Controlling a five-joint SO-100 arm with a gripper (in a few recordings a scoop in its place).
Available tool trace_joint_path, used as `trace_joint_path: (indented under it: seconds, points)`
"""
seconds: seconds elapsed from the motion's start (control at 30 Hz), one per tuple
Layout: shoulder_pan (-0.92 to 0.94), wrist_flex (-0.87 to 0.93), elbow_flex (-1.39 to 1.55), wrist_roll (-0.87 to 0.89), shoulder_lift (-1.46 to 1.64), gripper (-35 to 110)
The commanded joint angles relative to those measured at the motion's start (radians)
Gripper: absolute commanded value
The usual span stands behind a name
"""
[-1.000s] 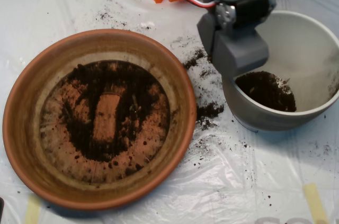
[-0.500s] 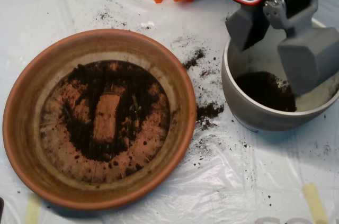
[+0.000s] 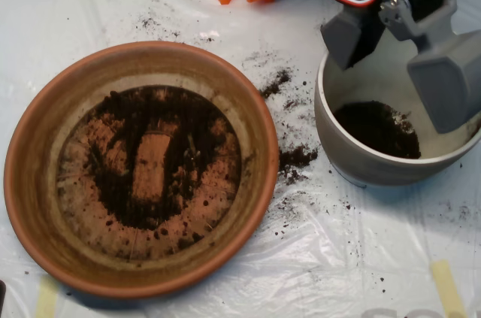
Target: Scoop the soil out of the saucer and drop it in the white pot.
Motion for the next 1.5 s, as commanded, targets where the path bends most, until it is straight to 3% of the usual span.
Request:
trace_joint_path:
  seconds: [0.0, 0.4, 0.73, 0.97, 1.47]
  points:
    - [0.000, -0.006, 0.005, 0.012, 0.150, 42]
    - [0.373, -0.071, 0.071, 0.098, 0.221, 46]
    - [0.624, -0.354, 0.629, 0.077, 0.350, 52]
    - [0.695, -0.535, 0.914, 0.055, 0.298, 59]
    - [0.762, -0.571, 0.871, 0.057, 0.012, 61]
